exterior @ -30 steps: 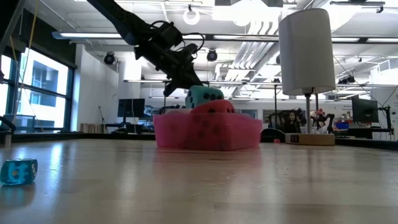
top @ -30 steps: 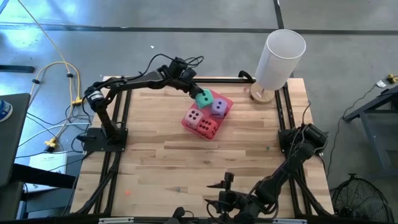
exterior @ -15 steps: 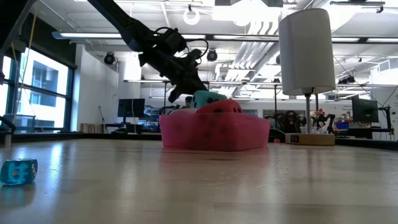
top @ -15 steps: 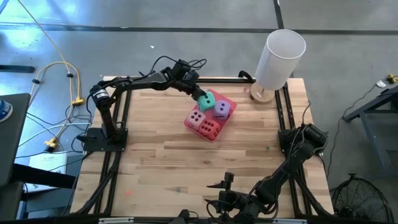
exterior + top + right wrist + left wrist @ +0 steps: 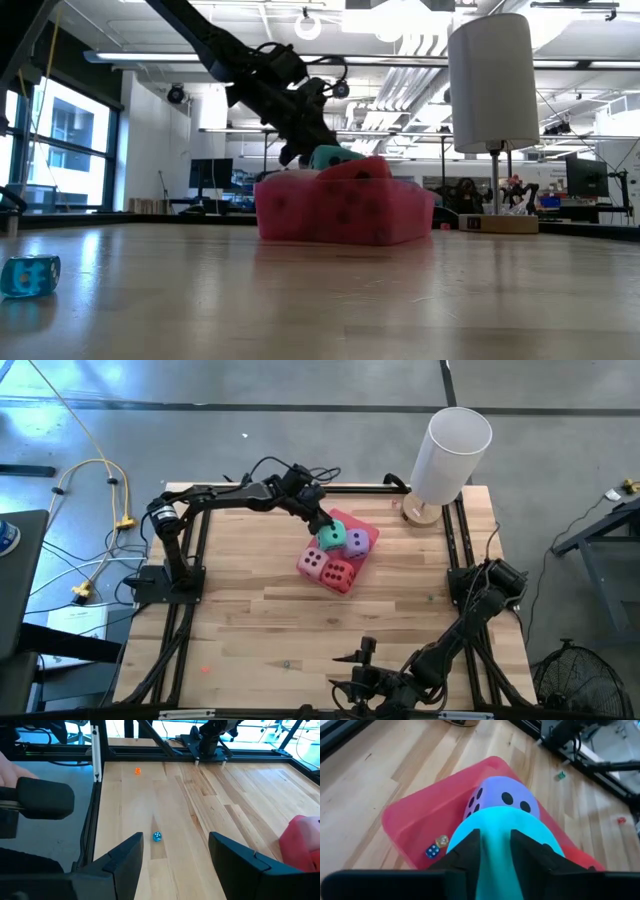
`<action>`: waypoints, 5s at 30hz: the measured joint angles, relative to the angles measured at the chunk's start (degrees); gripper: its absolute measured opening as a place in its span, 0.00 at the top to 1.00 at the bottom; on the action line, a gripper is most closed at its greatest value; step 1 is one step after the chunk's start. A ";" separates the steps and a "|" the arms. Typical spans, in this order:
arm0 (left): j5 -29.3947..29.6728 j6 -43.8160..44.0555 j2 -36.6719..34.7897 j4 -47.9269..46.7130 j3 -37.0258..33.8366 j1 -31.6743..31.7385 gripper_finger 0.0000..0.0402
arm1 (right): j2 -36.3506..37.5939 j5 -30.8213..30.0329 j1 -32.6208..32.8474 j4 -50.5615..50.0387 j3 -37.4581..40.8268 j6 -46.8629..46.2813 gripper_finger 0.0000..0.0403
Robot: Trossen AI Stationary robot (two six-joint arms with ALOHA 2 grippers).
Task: Pick & Place Dice
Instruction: Put the large light blue die into the red bin, then put the small red die into the red bin
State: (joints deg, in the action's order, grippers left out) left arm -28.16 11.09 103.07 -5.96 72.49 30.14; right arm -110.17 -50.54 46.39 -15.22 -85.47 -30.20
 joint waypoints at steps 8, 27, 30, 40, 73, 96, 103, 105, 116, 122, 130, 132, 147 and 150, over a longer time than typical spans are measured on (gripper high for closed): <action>2.94 4.14 0.00 1.08 -0.02 -0.12 0.55 | 0.00 0.07 0.00 -0.09 0.00 -0.02 0.46; 8.17 0.01 -19.67 -6.66 0.02 1.42 0.46 | 0.00 1.32 -0.35 -2.30 0.00 -3.20 0.46; 11.06 -5.80 -25.49 -14.61 0.03 0.69 0.46 | 0.00 7.93 -0.72 -2.51 0.00 -6.67 0.46; 8.42 -6.89 -39.81 -41.03 0.07 -0.19 0.46 | 0.00 26.41 -0.48 -1.23 0.00 -7.22 0.46; 8.95 -5.82 -40.31 -49.03 -1.16 -18.29 0.46 | 0.02 61.03 10.63 -47.93 1.62 -108.26 0.66; 8.89 -7.38 -36.55 -47.45 -1.16 -18.33 0.46 | 0.02 61.94 10.12 -44.28 11.41 -106.59 0.77; 8.89 -8.44 -36.52 -46.53 -1.16 -18.29 0.46 | 0.02 58.78 9.68 -44.09 11.39 -104.42 0.75; 8.89 -9.13 -36.54 -46.19 -1.16 -18.29 0.46 | 0.02 59.47 9.64 -44.11 11.39 -104.40 0.72; 8.89 -9.62 -36.54 -46.24 -1.16 -18.27 0.46 | 0.02 58.31 11.17 -45.12 11.39 -104.85 0.46; 8.89 -9.66 -36.54 -46.29 -1.16 -18.27 0.46 | 0.02 57.68 12.56 -43.87 13.52 -104.98 0.45; 8.89 -9.68 -36.54 -46.33 -1.16 -18.27 0.46 | 0.15 56.83 12.49 -39.60 15.97 -104.62 0.49; 8.89 -9.68 -36.54 -46.33 -1.16 -18.27 0.46 | 0.22 56.74 12.48 -39.26 16.26 -104.59 0.49; 8.87 -11.34 -36.54 -46.35 -1.16 -18.27 0.46 | 0.15 58.45 13.14 -36.05 16.52 -105.94 0.65; 8.87 -11.75 -36.54 -46.35 -1.16 -18.27 0.46 | 0.12 58.59 13.14 -35.86 16.52 -104.99 0.73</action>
State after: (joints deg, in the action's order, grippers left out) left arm -19.29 -0.65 66.52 -52.31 71.33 11.88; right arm -110.05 8.05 59.53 -51.08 -68.95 -135.18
